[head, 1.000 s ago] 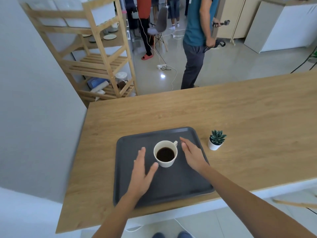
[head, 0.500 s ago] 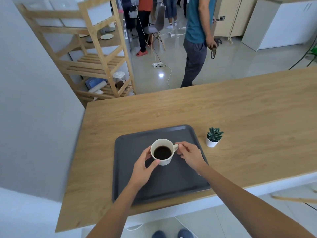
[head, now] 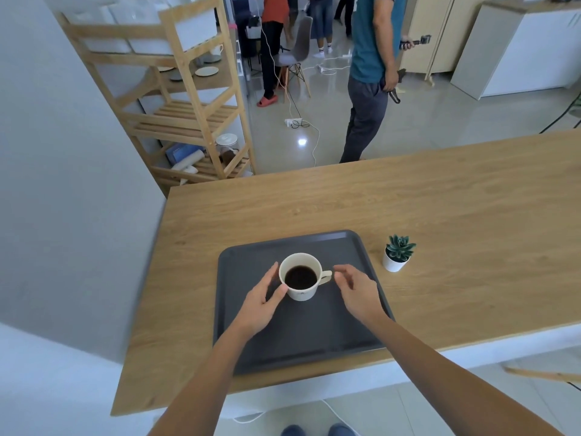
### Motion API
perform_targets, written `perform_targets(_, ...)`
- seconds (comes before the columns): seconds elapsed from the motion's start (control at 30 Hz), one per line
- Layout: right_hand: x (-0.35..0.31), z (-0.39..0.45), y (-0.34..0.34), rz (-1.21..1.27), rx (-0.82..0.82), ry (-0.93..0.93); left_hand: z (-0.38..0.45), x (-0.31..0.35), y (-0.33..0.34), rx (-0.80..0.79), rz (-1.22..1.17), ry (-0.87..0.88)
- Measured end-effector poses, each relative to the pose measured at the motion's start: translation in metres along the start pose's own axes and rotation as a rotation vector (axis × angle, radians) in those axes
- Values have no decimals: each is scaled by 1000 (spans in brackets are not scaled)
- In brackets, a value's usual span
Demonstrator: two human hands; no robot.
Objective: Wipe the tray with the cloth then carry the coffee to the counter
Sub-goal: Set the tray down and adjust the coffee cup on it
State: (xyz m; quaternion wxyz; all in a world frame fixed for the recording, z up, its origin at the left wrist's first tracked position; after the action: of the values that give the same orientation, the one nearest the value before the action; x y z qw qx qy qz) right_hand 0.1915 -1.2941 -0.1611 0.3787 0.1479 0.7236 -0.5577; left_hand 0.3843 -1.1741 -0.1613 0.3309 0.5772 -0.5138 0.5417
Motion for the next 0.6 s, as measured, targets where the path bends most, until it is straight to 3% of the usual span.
perform_targets(0.1,21,-2,-8,-262,94,-24,-10,-10,-36,311,404,36)
perform_targets(0.17,42,-2,-7,-457,46,-8,-24,-31,-61,455,661,-79)
perform_targets(0.27,60,-3,-5,-592,3,-68,-40,-65,-72,431,802,-291)
perform_targets(0.47,64,-1,-9,-630,3,-150,-41,-66,-57,427,937,-239)
perform_targets(0.6,67,3,-9,-566,-1,-172,-44,-69,-60,423,907,-277)
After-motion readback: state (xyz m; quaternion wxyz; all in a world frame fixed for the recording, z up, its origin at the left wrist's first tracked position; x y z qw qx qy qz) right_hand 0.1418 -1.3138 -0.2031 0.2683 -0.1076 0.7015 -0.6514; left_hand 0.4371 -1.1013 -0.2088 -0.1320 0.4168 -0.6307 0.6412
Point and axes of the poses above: each hand's wrist, its own z-axis towards the middle knuckle, its own y-axis out of the palm, x = y × z, the point moved 7 cm from there along z, towards the middle knuckle, and after that the axes turned 10 degrees about -z, right-handed, at the moved point
